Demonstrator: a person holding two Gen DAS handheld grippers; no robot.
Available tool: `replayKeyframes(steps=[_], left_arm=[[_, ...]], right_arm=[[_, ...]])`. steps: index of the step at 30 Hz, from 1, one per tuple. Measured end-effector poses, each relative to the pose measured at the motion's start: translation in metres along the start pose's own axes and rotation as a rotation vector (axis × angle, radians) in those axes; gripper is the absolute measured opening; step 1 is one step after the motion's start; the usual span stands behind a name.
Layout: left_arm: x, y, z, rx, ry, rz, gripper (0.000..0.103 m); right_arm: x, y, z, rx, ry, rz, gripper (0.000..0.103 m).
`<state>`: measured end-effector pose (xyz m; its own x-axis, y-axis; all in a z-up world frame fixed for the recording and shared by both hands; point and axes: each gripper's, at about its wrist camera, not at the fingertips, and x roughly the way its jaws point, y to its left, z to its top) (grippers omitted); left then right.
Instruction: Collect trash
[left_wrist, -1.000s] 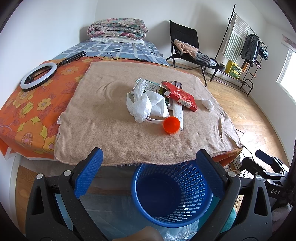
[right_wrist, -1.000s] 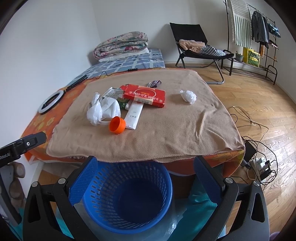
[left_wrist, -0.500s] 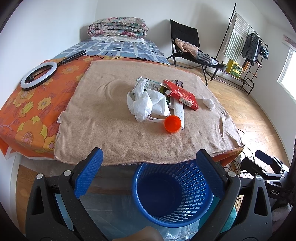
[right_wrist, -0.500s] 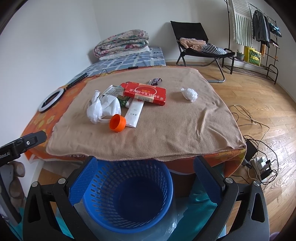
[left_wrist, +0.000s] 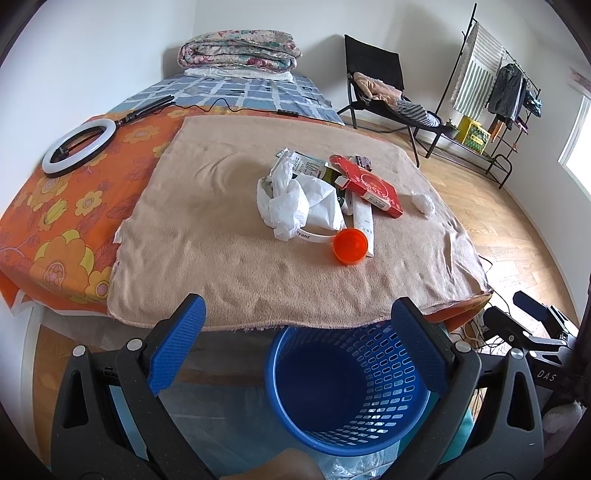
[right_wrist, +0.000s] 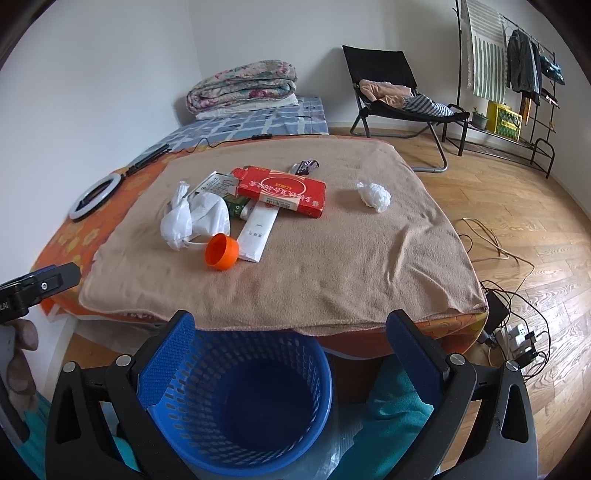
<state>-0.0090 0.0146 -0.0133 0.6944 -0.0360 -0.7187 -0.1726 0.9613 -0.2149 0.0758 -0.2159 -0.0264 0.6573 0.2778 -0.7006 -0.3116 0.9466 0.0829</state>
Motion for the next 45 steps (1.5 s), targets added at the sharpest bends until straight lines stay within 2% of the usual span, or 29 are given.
replayKeyframes(steps=[3,7,11,14,19,24,26,28,32,39,40,45], left_arm=[[0.012,0.003,0.009,-0.017,0.016,0.015,0.102],[0.030,0.007,0.024,-0.065,0.068,-0.013,0.102],[0.049,0.003,0.045,-0.054,0.100,-0.021,0.102],[0.067,-0.004,0.061,-0.026,0.118,-0.021,0.102],[0.097,-0.002,0.081,-0.054,0.136,-0.045,0.100],[0.132,-0.001,0.089,-0.039,0.171,-0.020,0.095],[0.144,0.001,0.092,-0.027,0.176,0.016,0.091],[0.155,0.006,0.095,-0.041,0.192,0.022,0.086],[0.168,0.007,0.100,-0.047,0.200,0.016,0.085],[0.187,0.002,0.101,-0.016,0.245,0.001,0.059],[0.190,0.001,0.100,-0.009,0.249,0.004,0.051],[0.192,0.005,0.102,-0.008,0.243,0.011,0.035]], right_arm=[[0.003,-0.007,0.006,0.001,-0.036,0.014,0.102],[0.006,-0.019,0.018,-0.002,-0.086,0.000,0.102],[0.019,-0.032,0.036,-0.017,-0.097,0.000,0.102],[0.034,-0.045,0.051,-0.036,-0.083,-0.021,0.102],[0.071,-0.074,0.075,-0.047,-0.051,-0.063,0.102],[0.114,-0.111,0.098,0.051,0.005,-0.065,0.102],[0.129,-0.122,0.104,0.080,0.018,-0.076,0.102],[0.143,-0.128,0.111,0.093,0.028,-0.084,0.102],[0.162,-0.129,0.122,0.080,0.037,-0.091,0.102],[0.195,-0.125,0.129,0.060,0.093,-0.092,0.102],[0.199,-0.125,0.129,0.063,0.100,-0.090,0.102],[0.214,-0.127,0.128,0.085,0.146,-0.081,0.099]])
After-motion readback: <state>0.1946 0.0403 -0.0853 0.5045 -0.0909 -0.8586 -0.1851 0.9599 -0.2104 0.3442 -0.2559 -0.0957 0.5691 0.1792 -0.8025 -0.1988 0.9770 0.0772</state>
